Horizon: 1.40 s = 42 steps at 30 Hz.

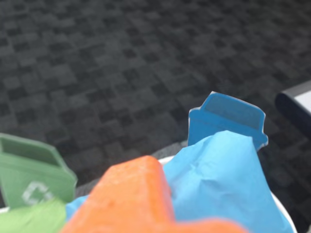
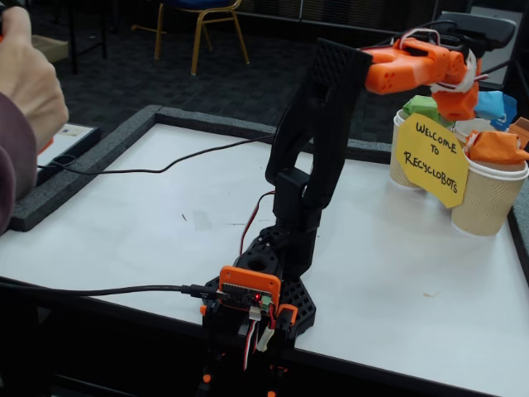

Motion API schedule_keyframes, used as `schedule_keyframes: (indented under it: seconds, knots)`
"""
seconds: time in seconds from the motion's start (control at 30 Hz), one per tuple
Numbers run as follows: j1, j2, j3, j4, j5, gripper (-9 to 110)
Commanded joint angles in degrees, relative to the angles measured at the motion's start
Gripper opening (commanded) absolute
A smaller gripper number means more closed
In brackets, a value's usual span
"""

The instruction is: Sort rubbish by color.

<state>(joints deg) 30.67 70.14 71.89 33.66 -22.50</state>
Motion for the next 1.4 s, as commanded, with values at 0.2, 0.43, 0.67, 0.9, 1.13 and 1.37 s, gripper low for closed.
schedule_keyframes:
  seconds: [0.2,0.43,0.67,0.9,1.13,1.37]
  knots:
    - [3.8,0.6,-11.4,-4.4,0.4,5]
    - [4.2,1.0,-11.5,-2.6,0.4,8]
    - [4.2,2.9,-10.9,-0.6,0.4,14]
    - [4.2,10.9,0.3,-4.3,0.4,13]
    - [3.7,24.0,13.8,-7.4,0.4,12]
    - [3.3,28.4,16.8,-7.4,0.4,17]
